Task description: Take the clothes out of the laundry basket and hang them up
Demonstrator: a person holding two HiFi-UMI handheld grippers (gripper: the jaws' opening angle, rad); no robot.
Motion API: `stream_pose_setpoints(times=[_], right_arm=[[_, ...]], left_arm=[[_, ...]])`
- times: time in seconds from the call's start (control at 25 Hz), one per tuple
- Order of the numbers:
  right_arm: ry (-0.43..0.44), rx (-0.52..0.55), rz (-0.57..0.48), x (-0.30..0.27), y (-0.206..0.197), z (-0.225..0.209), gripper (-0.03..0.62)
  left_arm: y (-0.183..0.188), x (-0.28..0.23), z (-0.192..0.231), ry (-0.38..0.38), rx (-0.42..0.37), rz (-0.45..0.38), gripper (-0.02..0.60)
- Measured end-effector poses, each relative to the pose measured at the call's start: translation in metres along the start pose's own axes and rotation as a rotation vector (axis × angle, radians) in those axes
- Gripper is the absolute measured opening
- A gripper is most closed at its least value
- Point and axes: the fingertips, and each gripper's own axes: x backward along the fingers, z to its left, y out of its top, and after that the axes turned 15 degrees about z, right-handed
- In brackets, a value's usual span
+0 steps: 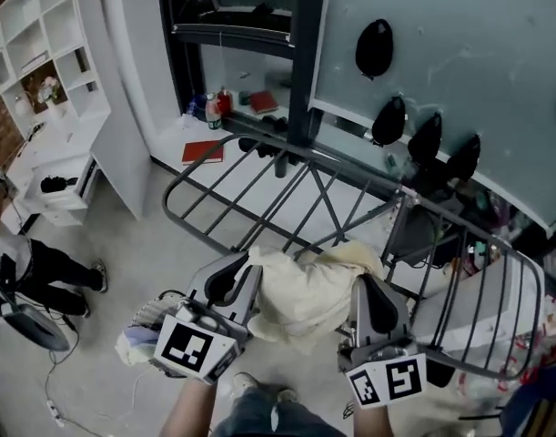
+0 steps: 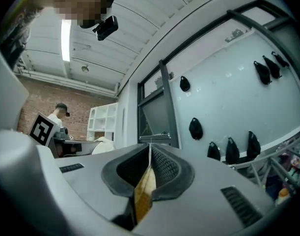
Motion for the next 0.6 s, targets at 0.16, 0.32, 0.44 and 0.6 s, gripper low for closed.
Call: stream_pose_setpoints(times=[0.16,0.32,0.44,0.6], right_arm=[[-0.117,-0.032,-0.018,0.041,0.006,-0.043,0.015],[-0.215,-0.068,-0.04,0.088,0.002,-0.077,0.015],[-0.282,-0.075,-0.061,0.123,0.004,-0.099,0.015],[-0.372,-0.076,-0.093,0.172,0.008,-0.126,0.015]], left_arm=[[0.016,-0.034,-0.05,-0.12,-0.014,-0.002,0.04],[0.026,-0.056,-0.104,-0.22,-0.021,-0.018,0.04],[0.032,-0.068,-0.143,-0.282,-0.03,-0.025,0.041],[0.038,-0.08,-0.195,-0.366,-0.042,-0.038,0.04]])
